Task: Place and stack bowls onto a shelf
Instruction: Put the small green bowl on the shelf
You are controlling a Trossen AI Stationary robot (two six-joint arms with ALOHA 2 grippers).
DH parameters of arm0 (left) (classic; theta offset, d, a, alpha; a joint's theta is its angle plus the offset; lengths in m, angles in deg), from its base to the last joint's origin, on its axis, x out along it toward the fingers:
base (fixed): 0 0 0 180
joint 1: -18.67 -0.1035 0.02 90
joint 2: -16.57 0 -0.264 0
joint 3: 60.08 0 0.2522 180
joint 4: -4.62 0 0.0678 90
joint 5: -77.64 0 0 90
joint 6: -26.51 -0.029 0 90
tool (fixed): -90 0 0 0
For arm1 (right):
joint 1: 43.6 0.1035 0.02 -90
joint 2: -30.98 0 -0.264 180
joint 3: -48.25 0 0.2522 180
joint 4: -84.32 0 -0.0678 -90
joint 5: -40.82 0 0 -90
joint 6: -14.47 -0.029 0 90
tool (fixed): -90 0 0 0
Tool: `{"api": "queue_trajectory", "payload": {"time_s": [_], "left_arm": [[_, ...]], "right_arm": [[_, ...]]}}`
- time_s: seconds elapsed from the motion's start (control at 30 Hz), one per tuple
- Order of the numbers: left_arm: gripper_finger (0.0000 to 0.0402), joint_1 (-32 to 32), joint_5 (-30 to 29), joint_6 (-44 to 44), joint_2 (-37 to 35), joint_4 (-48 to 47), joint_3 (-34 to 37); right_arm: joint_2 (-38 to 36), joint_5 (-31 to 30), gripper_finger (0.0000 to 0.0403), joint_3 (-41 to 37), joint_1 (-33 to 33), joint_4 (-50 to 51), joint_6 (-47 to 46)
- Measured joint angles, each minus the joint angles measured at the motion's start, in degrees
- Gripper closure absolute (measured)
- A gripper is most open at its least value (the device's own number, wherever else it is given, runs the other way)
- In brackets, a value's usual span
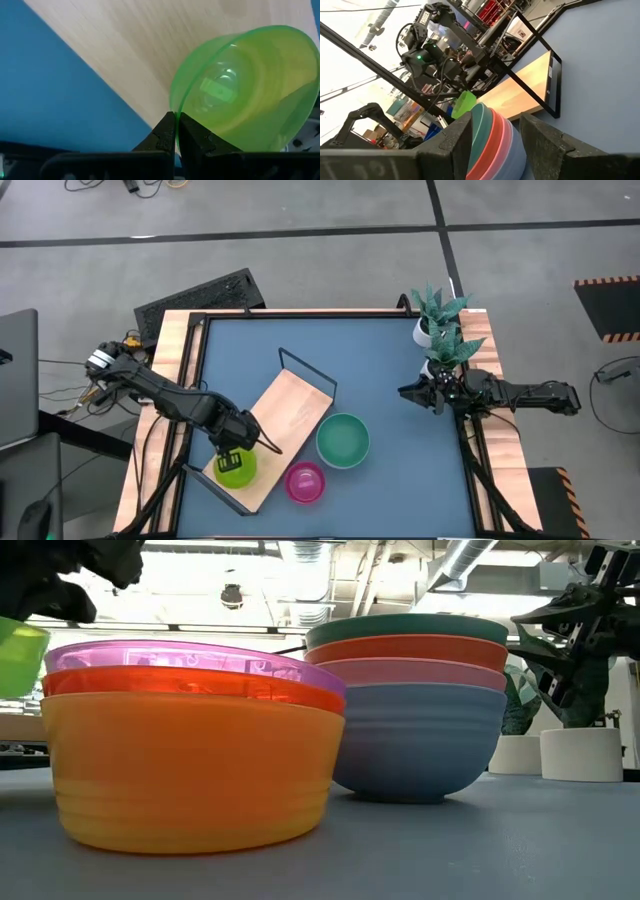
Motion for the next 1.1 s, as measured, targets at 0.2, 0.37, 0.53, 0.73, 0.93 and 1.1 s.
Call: {"api": "queue_trajectory", "payload": {"time_s": [0.2,0.37,0.53,0.73,0.93,1.1], "left_arm": [[0.0401,-0.27,-0.02,-1.52,0.02,1.31,0.23],[0.0401,-0.31,0.02,-2.93,0.50,1.48,0.23],[0.0402,-0.88,0.16,-4.14,0.46,2.33,0.23],[0.0401,-0.83,1.03,-5.17,0.46,2.24,0.23],[0.0402,-0.98,-0.23,-5.61,0.46,2.49,0.23],[0.0402,-1.09,-0.48,-6.56,0.46,4.39,0.47]], "right_arm": [[-0.02,-0.14,0.0214,0.00,0.00,-0.02,0.00],[-0.01,-0.24,0.0214,0.00,0.00,-0.02,0.02],[-0.02,-0.26,0.0214,0.00,0.00,-0.02,0.08],[0.00,-0.26,0.0214,0.00,0.00,-0.02,0.98],[-0.02,-0.28,0.0214,0.00,0.00,-0.02,1.38],[0.00,-0.30,0.0214,0.00,0.00,-0.02,1.46]]}}
